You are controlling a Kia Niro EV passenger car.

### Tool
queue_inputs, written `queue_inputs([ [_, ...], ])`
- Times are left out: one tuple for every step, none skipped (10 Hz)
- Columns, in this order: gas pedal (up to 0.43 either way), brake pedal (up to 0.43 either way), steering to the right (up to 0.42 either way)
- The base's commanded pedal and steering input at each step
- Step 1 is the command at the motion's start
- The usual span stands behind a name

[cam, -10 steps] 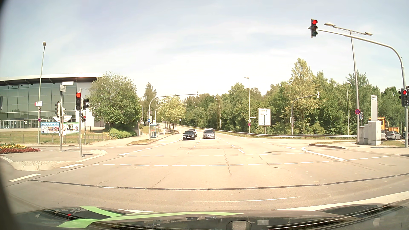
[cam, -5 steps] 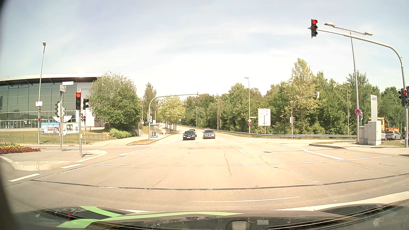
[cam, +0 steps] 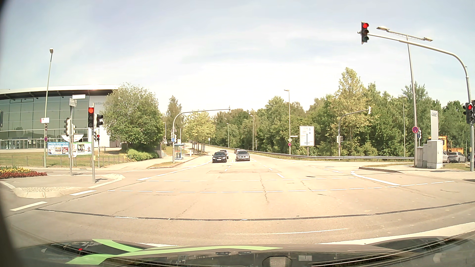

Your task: Follow the waypoints while adhering to traffic rules and regulations

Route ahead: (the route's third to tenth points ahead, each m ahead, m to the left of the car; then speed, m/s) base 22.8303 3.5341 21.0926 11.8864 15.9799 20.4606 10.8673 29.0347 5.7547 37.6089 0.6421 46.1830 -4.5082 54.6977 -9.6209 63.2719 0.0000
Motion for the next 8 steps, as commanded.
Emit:
queue_inputs([
  [0.0,0.189,0.008],
  [0.0,0.189,0.008],
  [0.0,0.189,0.008],
  [0.0,0.189,0.008],
  [0.0,0.189,0.008],
  [0.0,0.189,0.008],
  [0.0,0.189,0.008],
  [0.0,0.183,0.008],
])
